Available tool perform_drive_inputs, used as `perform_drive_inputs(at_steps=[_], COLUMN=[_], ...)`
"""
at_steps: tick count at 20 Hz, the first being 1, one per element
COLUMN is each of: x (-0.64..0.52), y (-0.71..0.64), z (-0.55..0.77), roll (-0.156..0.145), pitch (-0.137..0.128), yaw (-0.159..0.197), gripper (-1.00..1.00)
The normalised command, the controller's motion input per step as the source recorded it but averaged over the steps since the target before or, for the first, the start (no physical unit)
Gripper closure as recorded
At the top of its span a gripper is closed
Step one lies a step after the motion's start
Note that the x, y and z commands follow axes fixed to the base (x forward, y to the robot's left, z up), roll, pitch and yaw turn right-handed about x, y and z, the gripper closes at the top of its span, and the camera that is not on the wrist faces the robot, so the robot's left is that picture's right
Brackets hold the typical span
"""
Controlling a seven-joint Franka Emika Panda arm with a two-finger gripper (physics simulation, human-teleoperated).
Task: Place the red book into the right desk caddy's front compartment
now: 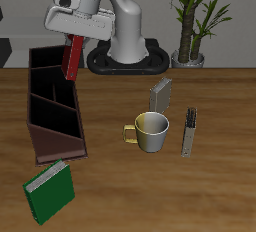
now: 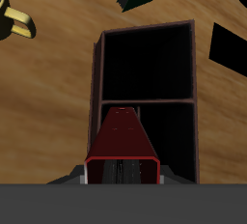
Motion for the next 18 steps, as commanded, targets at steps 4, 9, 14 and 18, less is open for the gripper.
perform_drive_inputs(at_steps=[4, 9, 14, 18], x=[0.13, 0.14, 0.03, -0.05], y=[0.00, 0.02, 0.05, 0.06], z=[-0.24, -0.20, -0.09, -0.06], roll=[0.005, 0.017, 0.010, 0.008], pitch=[0.027, 0.027, 0.014, 0.006], yaw=[-0.001, -0.001, -0.010, -0.013], gripper=[1.00, 1.00, 1.00, 1.00])
